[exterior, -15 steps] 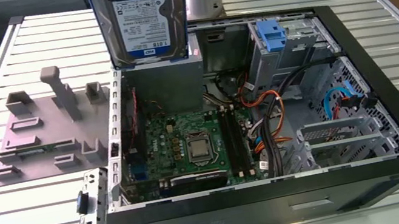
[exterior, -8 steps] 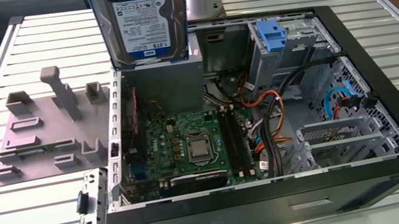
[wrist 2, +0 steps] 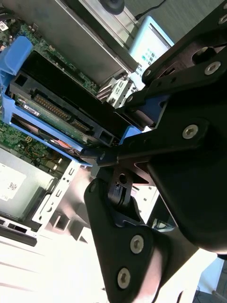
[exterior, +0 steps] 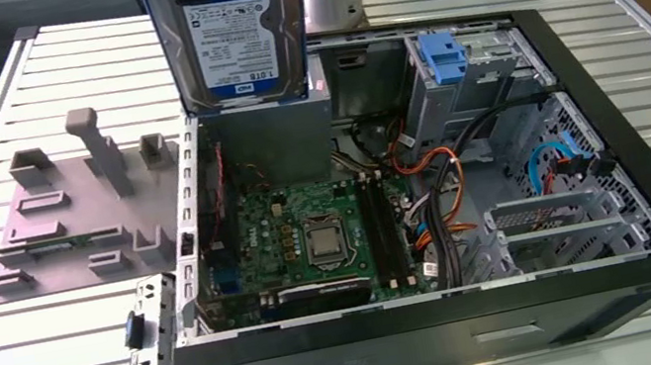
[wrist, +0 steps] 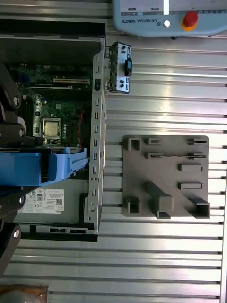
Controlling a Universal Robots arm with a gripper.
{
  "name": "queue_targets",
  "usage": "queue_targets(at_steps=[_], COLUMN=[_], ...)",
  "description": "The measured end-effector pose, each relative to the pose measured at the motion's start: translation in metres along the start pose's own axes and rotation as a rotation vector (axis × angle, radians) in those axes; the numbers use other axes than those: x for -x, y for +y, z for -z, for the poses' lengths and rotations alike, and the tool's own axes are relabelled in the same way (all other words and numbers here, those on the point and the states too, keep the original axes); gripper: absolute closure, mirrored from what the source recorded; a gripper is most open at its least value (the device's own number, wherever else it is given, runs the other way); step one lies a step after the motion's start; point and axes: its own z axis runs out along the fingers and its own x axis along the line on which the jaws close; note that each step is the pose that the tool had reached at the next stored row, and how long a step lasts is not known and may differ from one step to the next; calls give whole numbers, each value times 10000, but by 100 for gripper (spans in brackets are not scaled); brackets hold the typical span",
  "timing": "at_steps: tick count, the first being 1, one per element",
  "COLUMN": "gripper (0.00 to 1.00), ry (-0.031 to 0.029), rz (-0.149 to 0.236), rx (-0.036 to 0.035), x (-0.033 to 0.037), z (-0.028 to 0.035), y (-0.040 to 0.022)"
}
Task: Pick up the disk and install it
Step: 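Pick up the disk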
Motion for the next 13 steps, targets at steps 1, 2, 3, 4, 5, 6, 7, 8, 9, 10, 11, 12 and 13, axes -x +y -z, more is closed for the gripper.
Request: queue_targets(at_steps=[1, 2, 3, 4, 5, 6, 7, 8, 9, 10, 11, 12, 13], gripper=[64, 64, 64, 64, 64, 64, 64, 64, 64, 64, 64, 64, 64], ry=[2, 2, 3, 5, 6, 7, 9, 10, 11, 12, 14, 16, 26], rz=[0, 0, 0, 0, 0, 0, 0, 0, 0, 0, 0, 0, 0], rx=[1, 0, 0, 0, 0, 1, 1, 0, 0, 0, 0, 0, 1], x=[-3, -5, -8, -10, -12, -15, -17, -19, -22, -24, -26, -28, -38], z=[0, 0, 0, 0, 0, 1, 1, 1, 0, 0, 1, 1, 1], y=[0, 0, 0, 0, 0, 0, 0, 0, 0, 0, 0, 0, 0])
